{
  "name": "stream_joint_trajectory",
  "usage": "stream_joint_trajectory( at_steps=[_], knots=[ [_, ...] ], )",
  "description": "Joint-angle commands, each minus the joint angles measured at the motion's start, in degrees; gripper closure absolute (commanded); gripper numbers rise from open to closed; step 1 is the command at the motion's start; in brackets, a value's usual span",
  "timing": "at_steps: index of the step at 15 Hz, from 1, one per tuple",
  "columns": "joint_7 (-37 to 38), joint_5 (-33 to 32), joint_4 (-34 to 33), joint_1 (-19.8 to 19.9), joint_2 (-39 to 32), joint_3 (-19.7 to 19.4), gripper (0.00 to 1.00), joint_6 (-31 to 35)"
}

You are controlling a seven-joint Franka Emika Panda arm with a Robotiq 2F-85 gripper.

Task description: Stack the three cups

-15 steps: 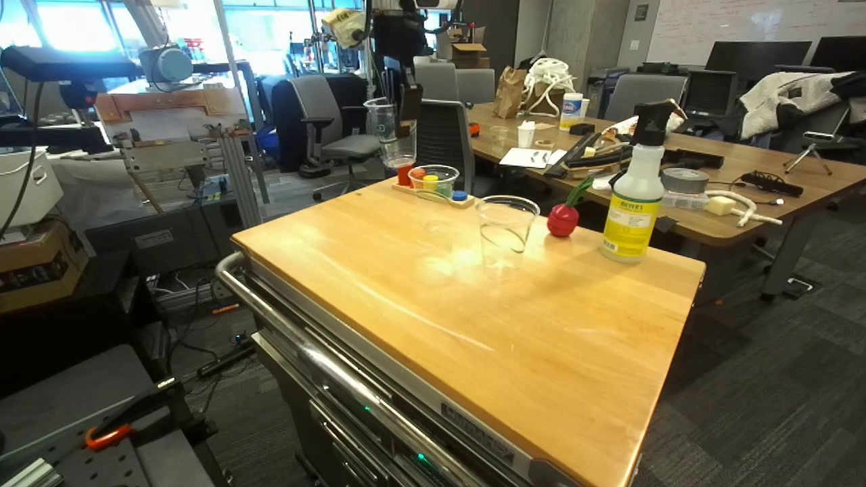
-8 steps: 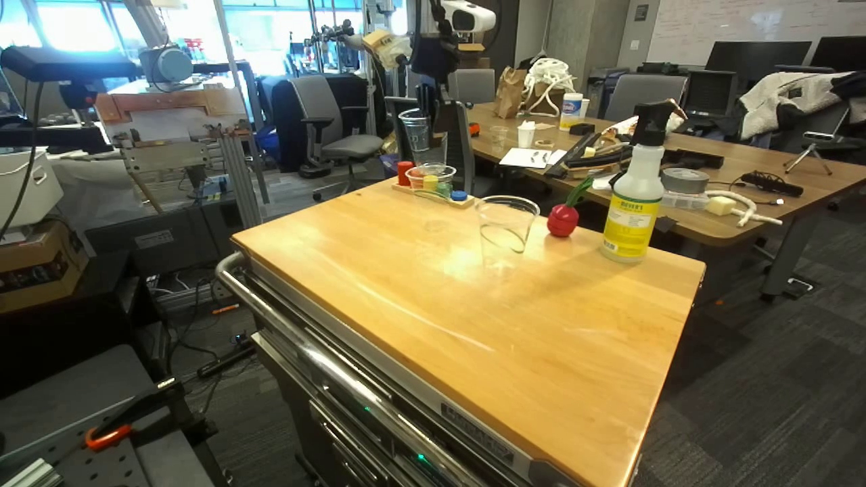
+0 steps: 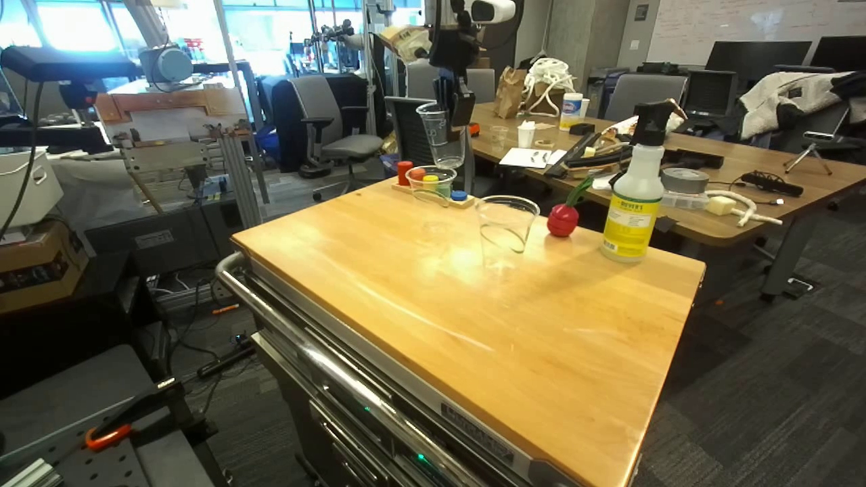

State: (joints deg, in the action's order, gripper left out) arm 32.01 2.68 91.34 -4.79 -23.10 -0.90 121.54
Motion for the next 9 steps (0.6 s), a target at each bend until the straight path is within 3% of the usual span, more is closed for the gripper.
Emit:
stream_joint_trajectory(
  at_steps=[1, 9],
  knots=[
    [-1.44, 1.69, 0.62, 0.33, 0.4, 0.0, 0.99, -0.4],
    [-0.5, -0.03, 3.32, -0.84, 3.76, -0.12, 0.99, 2.12]
  ],
)
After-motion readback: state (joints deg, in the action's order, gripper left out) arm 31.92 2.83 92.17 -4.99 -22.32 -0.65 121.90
